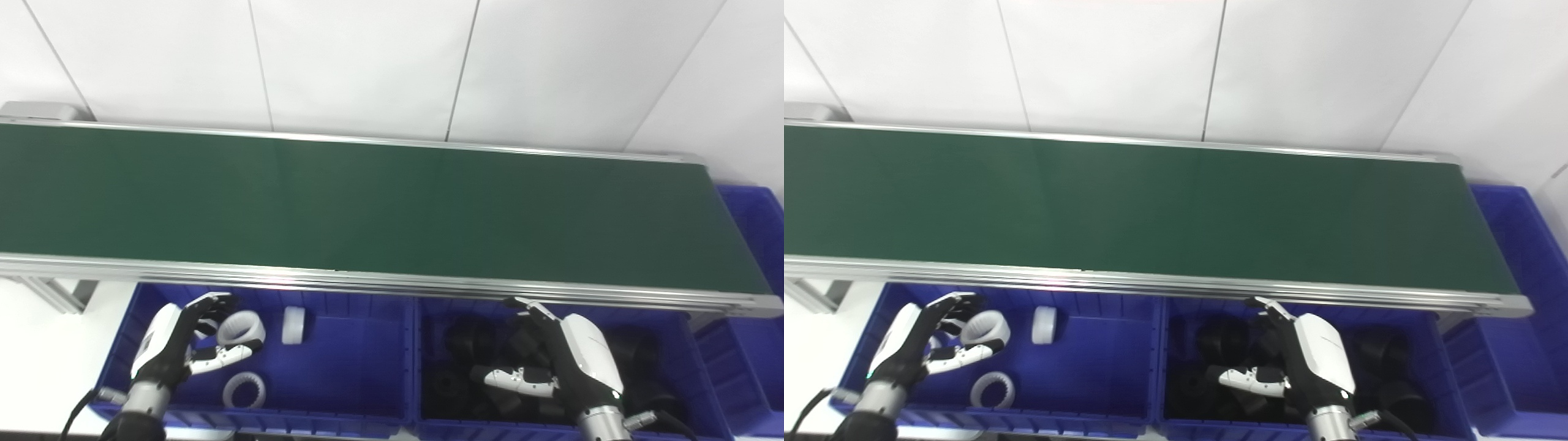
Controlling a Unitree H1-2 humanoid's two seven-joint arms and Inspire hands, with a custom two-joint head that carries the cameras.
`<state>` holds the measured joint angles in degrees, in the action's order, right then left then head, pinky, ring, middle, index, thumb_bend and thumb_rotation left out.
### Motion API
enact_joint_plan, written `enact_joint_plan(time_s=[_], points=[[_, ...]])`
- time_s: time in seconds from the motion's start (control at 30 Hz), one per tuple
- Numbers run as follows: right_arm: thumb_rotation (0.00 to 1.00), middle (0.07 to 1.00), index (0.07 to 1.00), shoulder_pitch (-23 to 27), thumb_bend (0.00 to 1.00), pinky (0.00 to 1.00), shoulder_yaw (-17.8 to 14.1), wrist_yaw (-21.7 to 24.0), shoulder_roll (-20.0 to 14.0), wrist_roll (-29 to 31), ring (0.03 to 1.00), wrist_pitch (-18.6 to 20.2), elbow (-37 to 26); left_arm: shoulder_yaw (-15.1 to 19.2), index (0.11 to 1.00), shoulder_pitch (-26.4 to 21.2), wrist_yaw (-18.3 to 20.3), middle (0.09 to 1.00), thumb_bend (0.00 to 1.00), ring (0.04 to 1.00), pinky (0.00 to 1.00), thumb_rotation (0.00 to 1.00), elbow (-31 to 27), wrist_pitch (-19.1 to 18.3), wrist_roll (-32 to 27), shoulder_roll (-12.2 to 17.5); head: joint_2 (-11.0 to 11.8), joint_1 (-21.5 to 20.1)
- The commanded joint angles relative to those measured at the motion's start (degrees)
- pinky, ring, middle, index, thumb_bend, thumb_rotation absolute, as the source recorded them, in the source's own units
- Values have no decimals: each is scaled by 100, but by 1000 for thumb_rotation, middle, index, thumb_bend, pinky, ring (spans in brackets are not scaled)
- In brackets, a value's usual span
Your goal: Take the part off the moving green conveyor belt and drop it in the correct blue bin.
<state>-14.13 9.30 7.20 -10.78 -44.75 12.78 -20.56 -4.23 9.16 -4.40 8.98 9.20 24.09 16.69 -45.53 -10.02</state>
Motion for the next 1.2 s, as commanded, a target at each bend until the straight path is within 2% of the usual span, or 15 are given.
enact_joint_plan(time_s=[0.0,0.17,0.27,0.4,0.5,0.6,0.67,0.73,0.77,0.9,1.17], points=[[411,707,798,64,759,694,-43,-52,12,-34,732,49,-216,87,864,-14,-110,827,930,768,693,814,-175,478,-176,108,-7,5],[405,710,799,72,760,682,-54,-49,43,-4,735,72,-204,-14,872,-23,108,861,990,818,759,789,-193,1571,-741,153,-9,-30],[398,704,795,80,760,692,-46,-80,39,-25,728,40,-188,-96,853,-56,245,851,1000,829,778,761,-345,1747,-886,137,-13,-71],[414,701,796,88,762,699,-24,-110,36,-78,724,16,-155,-359,838,-237,709,847,1000,828,765,698,-755,1613,-929,111,-13,-221],[419,701,798,71,762,702,-4,-126,57,-92,724,8,-153,-521,823,-412,937,851,1000,835,753,663,-972,1322,-751,37,-12,-462],[414,704,796,39,762,706,13,-131,109,-106,727,38,-188,-612,811,-541,1105,848,1000,845,769,633,-1215,919,-573,-54,-43,-606],[413,705,797,18,761,707,16,-123,144,-128,729,62,-222,-664,809,-609,1216,848,997,851,779,613,-1273,782,-563,-60,-87,-689],[417,702,795,-1,768,714,20,-94,180,-169,725,95,-272,-728,812,-672,1341,852,986,869,804,593,-1329,611,-485,-48,-138,-741],[420,703,795,-8,770,717,21,-73,195,-190,726,112,-297,-754,813,-690,1392,855,986,888,852,593,-1370,511,-423,-43,-146,-748],[420,704,793,-26,775,716,27,-26,209,-225,724,106,-378,-882,829,-688,1499,858,973,908,926,609,-1629,135,270,29,-234,-805],[445,705,805,-49,785,713,3,61,214,-218,734,106,-468,-865,816,-630,1450,852,923,905,939,461,-1636,88,363,-3,-272,-807]])
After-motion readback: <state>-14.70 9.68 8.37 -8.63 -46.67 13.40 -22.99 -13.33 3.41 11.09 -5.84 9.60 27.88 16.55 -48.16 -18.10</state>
